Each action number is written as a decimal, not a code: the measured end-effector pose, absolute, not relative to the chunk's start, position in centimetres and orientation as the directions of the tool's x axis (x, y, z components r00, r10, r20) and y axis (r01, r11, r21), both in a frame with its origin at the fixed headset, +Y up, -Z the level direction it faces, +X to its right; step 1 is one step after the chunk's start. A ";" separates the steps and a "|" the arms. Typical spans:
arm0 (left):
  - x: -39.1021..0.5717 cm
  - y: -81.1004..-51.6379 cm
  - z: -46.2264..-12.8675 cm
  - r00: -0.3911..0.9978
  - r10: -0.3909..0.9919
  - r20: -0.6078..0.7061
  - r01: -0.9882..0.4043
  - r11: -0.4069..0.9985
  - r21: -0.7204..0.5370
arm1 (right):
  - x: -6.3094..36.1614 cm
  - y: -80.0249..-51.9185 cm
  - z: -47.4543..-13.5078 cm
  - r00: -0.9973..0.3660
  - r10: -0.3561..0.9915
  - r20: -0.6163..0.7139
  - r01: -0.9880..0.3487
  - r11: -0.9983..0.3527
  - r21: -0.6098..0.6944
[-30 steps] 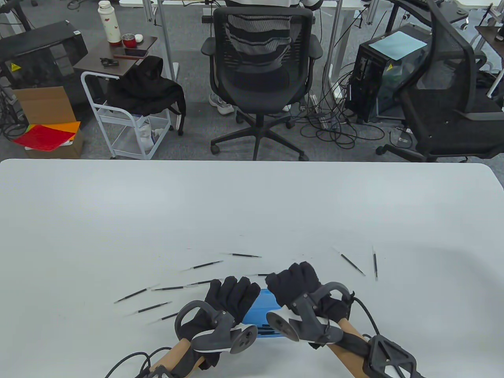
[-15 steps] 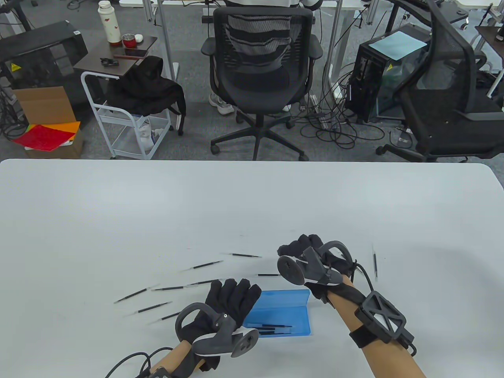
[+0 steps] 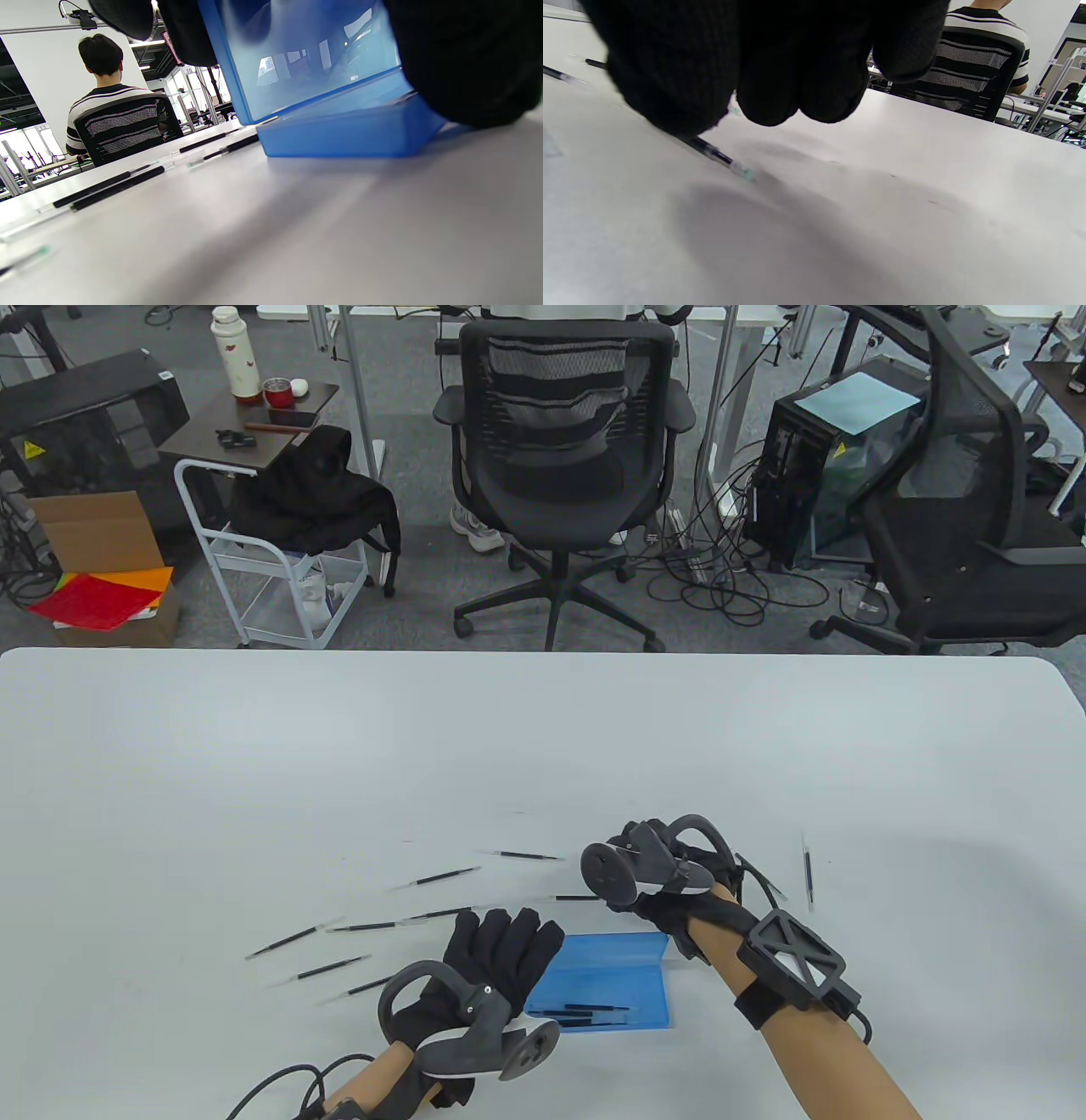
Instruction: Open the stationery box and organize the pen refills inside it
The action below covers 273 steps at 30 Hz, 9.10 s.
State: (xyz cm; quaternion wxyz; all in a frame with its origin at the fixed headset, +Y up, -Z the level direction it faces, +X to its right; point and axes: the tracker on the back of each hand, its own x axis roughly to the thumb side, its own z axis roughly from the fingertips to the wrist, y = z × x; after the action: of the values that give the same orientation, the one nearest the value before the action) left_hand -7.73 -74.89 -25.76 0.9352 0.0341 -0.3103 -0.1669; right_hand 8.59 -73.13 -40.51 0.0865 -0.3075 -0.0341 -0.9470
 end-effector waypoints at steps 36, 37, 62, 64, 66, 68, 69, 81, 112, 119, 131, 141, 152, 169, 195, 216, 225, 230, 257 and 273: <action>-7.7 -74.9 -25.8 0.755 -0.328 0.567 0.289 0.944 0.161 | 7.6 -75.1 -40.0 -0.739 -0.241 0.629 0.252 -0.965 -0.074; -7.7 -74.9 -25.8 0.755 -0.329 0.567 0.290 0.944 0.161 | 7.6 -75.1 -40.0 -0.739 -0.247 0.627 0.256 -0.963 -0.078; -7.8 -74.9 -25.9 0.756 -0.322 0.570 0.286 0.946 0.154 | 9.9 -69.2 -38.0 -0.754 -0.229 0.616 0.114 -0.969 -0.220; -7.8 -74.9 -25.9 0.756 -0.322 0.569 0.286 0.946 0.155 | 10.4 -67.7 -37.1 -0.753 -0.231 0.616 0.090 -0.964 -0.252; -7.8 -74.8 -25.9 0.757 -0.323 0.568 0.287 0.945 0.155 | 10.9 -66.2 -35.9 -0.744 -0.241 0.624 0.070 -0.955 -0.287; -7.8 -74.8 -25.9 0.757 -0.323 0.568 0.288 0.945 0.154 | 11.3 -65.3 -34.6 -0.737 -0.247 0.629 0.051 -0.948 -0.313; -7.8 -74.8 -25.9 0.757 -0.320 0.569 0.287 0.946 0.151 | 11.5 -64.8 -33.7 -0.733 -0.253 0.631 0.047 -0.945 -0.324; -7.8 -74.9 -26.1 0.764 -0.300 0.572 0.281 0.952 0.124 | 11.6 -66.4 -25.4 -0.689 -0.348 0.636 0.096 -0.914 -0.395; -7.9 -74.9 -26.4 0.765 -0.291 0.574 0.278 0.954 0.114 | 7.7 -74.2 -24.1 -0.676 -0.384 0.629 0.183 -0.914 -0.361; -7.9 -74.9 -26.4 0.765 -0.295 0.573 0.280 0.953 0.117 | 7.6 -74.4 -23.9 -0.672 -0.384 0.633 0.176 -0.913 -0.368; -7.9 -74.9 -26.3 0.766 -0.293 0.572 0.278 0.954 0.115 | 12.2 -67.7 -25.4 -0.810 -0.189 0.555 -0.029 -0.932 -0.360; -7.9 -74.9 -26.4 0.765 -0.292 0.574 0.276 0.954 0.117 | 18.0 -66.8 -33.0 -0.956 -0.149 0.251 0.080 -0.961 -0.266; -7.9 -74.9 -26.3 0.764 -0.292 0.575 0.275 0.954 0.119 | 20.7 -72.5 -39.4 -0.942 -0.335 -0.004 0.335 -0.942 0.006; -8.0 -74.9 -26.4 0.762 -0.290 0.579 0.275 0.954 0.116 | 21.7 -75.0 -42.4 -0.916 -0.385 -0.110 0.370 -0.920 0.131; -7.9 -74.8 -26.3 0.762 -0.298 0.574 0.280 0.952 0.122 | 21.8 -76.4 -44.1 -0.904 -0.380 -0.193 0.347 -0.920 0.183; -8.0 -74.9 -26.4 0.764 -0.294 0.574 0.279 0.953 0.117 | 16.3 -67.6 -33.9 -0.916 -0.330 0.229 0.274 -0.930 -0.247; -8.0 -74.9 -26.4 0.766 -0.292 0.573 0.277 0.954 0.116 | 10.5 -67.3 -26.0 -0.793 -0.411 0.449 0.249 -0.892 -0.378; -8.0 -74.9 -26.4 0.768 -0.284 0.574 0.271 0.956 0.111 | 8.5 -69.4 -24.5 -0.728 -0.454 0.513 0.287 -0.882 -0.374; -8.1 -74.9 -26.5 0.767 -0.281 0.577 0.266 0.957 0.113 | 4.6 -74.4 -23.5 -0.618 -0.523 0.587 0.351 -0.852 -0.390; -8.1 -74.9 -26.4 0.766 -0.286 0.575 0.270 0.956 0.116 | 9.8 -66.8 -25.6 -0.838 -0.356 0.413 0.179 -0.895 -0.409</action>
State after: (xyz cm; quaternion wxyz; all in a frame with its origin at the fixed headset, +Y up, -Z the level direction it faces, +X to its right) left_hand -8.07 -74.89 -26.40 0.9397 0.0132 -0.3082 -0.1478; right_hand 9.80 -66.83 -25.64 0.1421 -0.2466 0.1800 -0.9416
